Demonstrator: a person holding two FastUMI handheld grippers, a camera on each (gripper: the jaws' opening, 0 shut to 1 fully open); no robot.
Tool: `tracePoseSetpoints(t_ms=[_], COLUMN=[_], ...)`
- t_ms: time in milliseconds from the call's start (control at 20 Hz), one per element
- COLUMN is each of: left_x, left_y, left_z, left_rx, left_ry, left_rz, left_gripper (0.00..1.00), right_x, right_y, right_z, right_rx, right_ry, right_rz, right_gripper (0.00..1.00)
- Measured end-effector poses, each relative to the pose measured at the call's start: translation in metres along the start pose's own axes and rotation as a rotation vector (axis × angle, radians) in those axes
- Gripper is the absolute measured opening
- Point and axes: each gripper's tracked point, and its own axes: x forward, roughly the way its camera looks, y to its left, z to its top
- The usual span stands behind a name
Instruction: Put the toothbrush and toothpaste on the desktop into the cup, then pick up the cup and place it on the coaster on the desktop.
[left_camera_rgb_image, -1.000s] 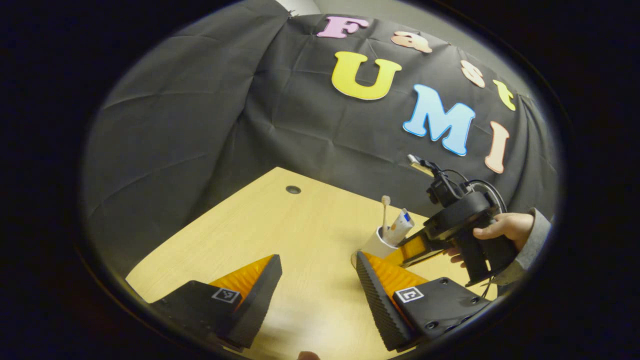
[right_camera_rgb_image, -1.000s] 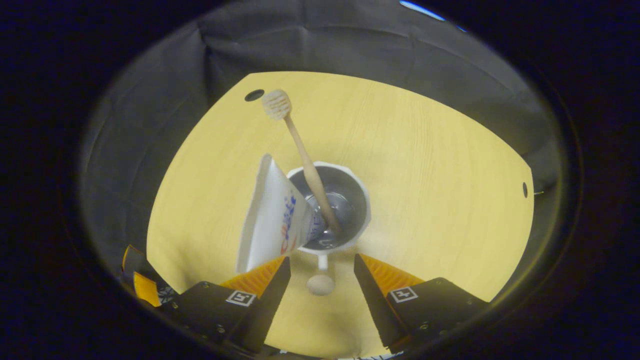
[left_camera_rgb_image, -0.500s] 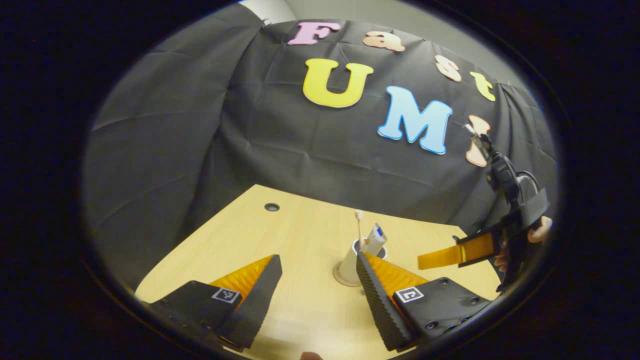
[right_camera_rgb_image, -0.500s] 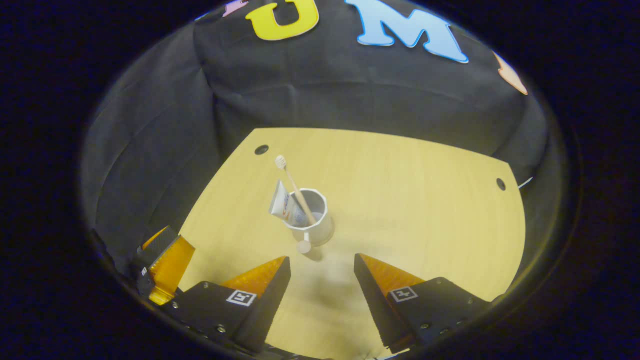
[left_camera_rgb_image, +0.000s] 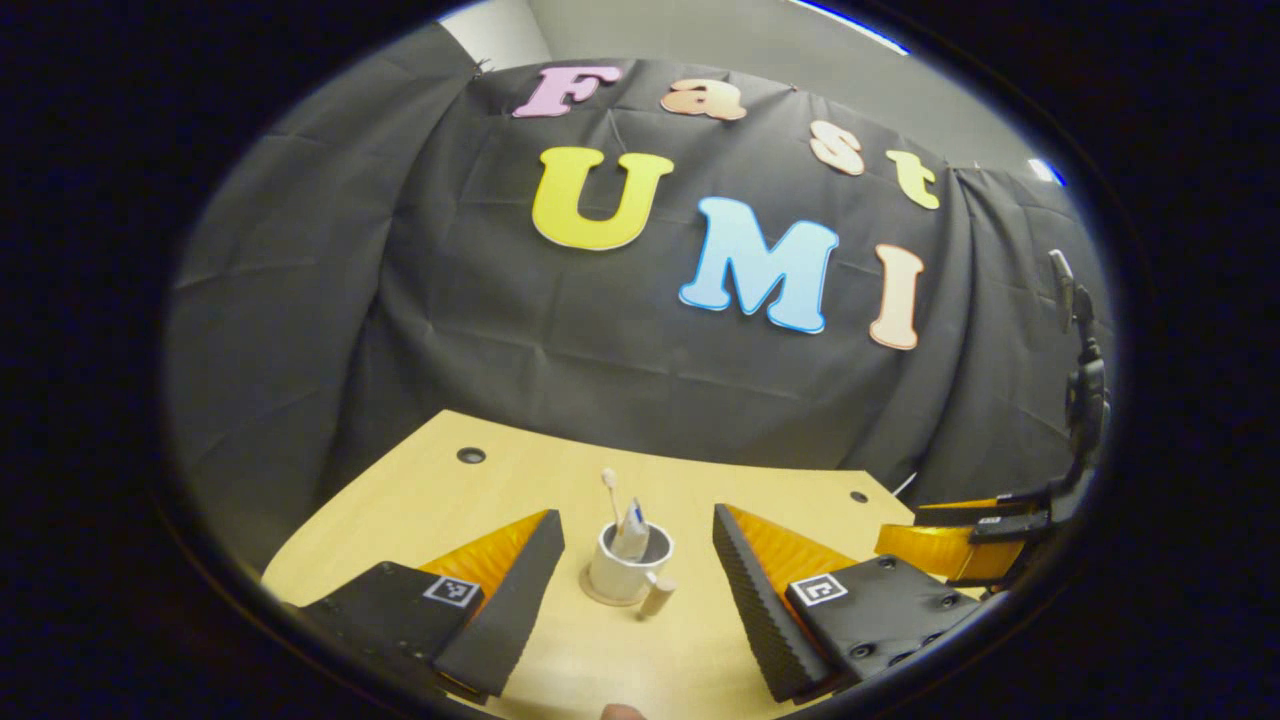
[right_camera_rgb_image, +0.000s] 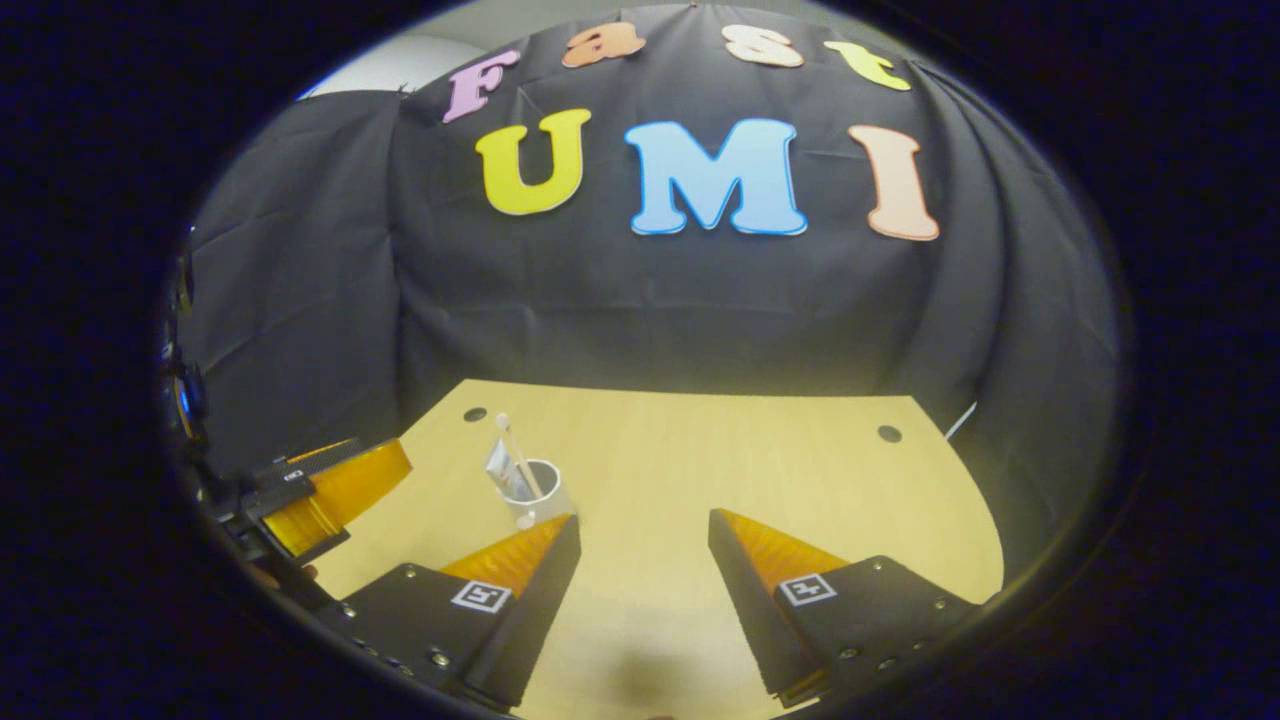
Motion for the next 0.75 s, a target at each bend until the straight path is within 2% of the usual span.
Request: tracePoseSetpoints(t_ms=[50,100,200,300,350,400,550,600,700,750], left_x=[-0.001,-0.001,-0.001,-0.005,-0.006,-0.008,-0.017,-0.018,-0.025,-0.028], left_y=[-0.009,-0.017,-0.030,-0.038,-0.045,-0.051,-0.065,-0.068,-0.073,-0.075], left_z=[0.005,0.009,0.015,0.032,0.036,0.039,0.047,0.048,0.052,0.054], left_rx=[0.001,0.004,0.013,0.013,0.013,0.014,0.027,0.028,0.033,0.034], left_ry=[-0.011,-0.021,-0.035,-0.050,-0.061,-0.071,-0.106,-0.112,-0.127,-0.134], left_rz=[-0.002,-0.004,0.001,0.004,0.007,0.008,0.013,0.014,0.020,0.020], left_gripper=[0.96,1.00,0.93,0.96,0.96,0.96,0.96,0.93,0.96,0.96], right_x=[-0.009,-0.016,-0.033,-0.046,-0.053,-0.058,-0.069,-0.071,-0.077,-0.083], right_y=[-0.010,-0.020,-0.039,-0.050,-0.053,-0.057,-0.065,-0.067,-0.068,-0.070], right_z=[0.006,0.014,0.027,0.037,0.040,0.042,0.045,0.045,0.045,0.048], right_rx=[-0.002,-0.012,-0.053,-0.082,-0.090,-0.098,-0.116,-0.117,-0.117,-0.116], right_ry=[-0.038,-0.085,-0.168,-0.230,-0.249,-0.262,-0.299,-0.309,-0.318,-0.324], right_rz=[-0.018,-0.037,-0.077,-0.107,-0.106,-0.103,-0.098,-0.096,-0.087,-0.090], right_gripper=[0.82,0.82,0.82,0.82,0.79,0.82,0.82,0.82,0.82,0.89])
